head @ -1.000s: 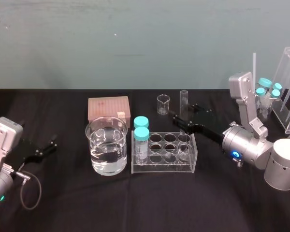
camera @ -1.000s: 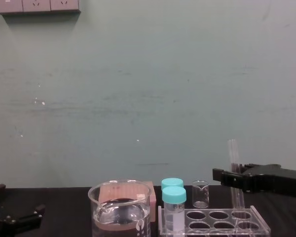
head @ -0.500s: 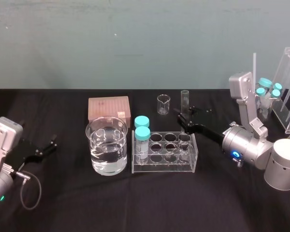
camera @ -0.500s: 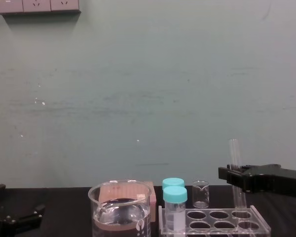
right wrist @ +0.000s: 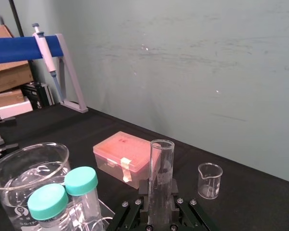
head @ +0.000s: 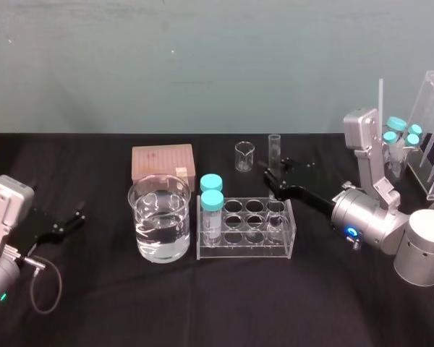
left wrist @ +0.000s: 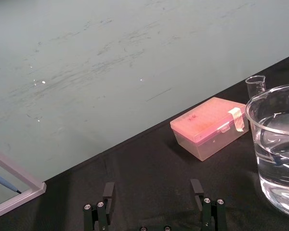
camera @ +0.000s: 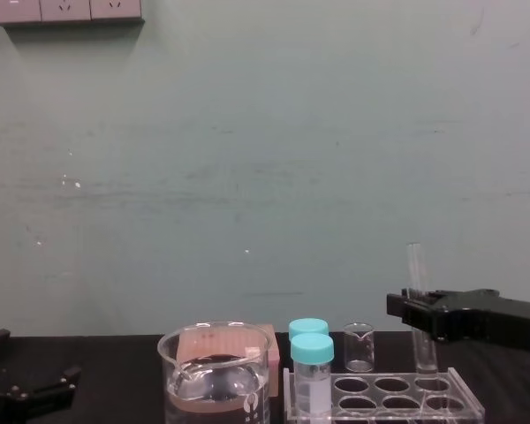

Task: Hold the test tube with one hand and immerse one end into the beaker, then return it to the test tube rack.

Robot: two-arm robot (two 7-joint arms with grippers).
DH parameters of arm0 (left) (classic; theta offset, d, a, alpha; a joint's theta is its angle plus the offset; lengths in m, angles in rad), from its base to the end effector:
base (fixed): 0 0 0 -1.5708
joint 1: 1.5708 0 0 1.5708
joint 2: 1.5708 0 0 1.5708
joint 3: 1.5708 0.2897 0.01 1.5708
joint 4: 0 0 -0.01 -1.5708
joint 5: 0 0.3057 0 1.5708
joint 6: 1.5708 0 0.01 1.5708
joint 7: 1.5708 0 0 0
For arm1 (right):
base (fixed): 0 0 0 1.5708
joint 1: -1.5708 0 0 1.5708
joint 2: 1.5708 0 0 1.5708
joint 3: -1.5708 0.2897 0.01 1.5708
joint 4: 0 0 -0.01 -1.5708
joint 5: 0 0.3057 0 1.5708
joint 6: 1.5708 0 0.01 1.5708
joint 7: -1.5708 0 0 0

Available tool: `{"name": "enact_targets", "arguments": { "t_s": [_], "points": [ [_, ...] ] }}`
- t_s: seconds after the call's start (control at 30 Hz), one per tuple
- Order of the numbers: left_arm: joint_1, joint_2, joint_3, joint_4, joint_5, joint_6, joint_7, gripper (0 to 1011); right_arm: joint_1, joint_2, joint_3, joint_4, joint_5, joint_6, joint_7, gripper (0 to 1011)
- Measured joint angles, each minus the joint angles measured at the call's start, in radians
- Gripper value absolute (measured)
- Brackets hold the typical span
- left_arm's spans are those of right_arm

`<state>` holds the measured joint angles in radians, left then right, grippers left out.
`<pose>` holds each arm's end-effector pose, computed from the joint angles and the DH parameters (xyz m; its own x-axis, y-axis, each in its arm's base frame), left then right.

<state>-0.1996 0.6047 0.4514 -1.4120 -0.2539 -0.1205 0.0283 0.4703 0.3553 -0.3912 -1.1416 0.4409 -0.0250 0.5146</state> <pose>0.3551 0.0833 -0.3014 0.2922 0.8803 0.3738 -0.9553 0.2873 0.0702 0.4418 -0.0449 -0.2712 0.6431 -0.7658 0.0086 0.7647 0.6415 -0.0617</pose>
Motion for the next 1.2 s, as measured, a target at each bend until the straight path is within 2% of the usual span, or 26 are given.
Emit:
{"name": "enact_targets", "arguments": {
  "t_s": [0.37, 0.63, 0.93, 1.2],
  "points": [
    [0.0, 0.0, 0.0, 0.0, 0.0, 0.0, 0.0, 1000, -0.014, 0.009, 0.005, -0.026, -0.004, -0.023, 0.022, 236],
    [0.0, 0.0, 0.0, 0.0, 0.0, 0.0, 0.0, 1000, -0.036, 0.027, 0.021, -0.072, -0.007, -0.041, 0.022, 236],
    [0.0, 0.0, 0.0, 0.0, 0.0, 0.0, 0.0, 1000, -0.05, 0.044, 0.054, -0.151, 0.002, -0.067, 0.009, 236],
    [0.0, 0.0, 0.0, 0.0, 0.0, 0.0, 0.0, 1000, -0.05, 0.07, 0.095, -0.242, 0.012, -0.064, -0.019, 236]
  ]
}}
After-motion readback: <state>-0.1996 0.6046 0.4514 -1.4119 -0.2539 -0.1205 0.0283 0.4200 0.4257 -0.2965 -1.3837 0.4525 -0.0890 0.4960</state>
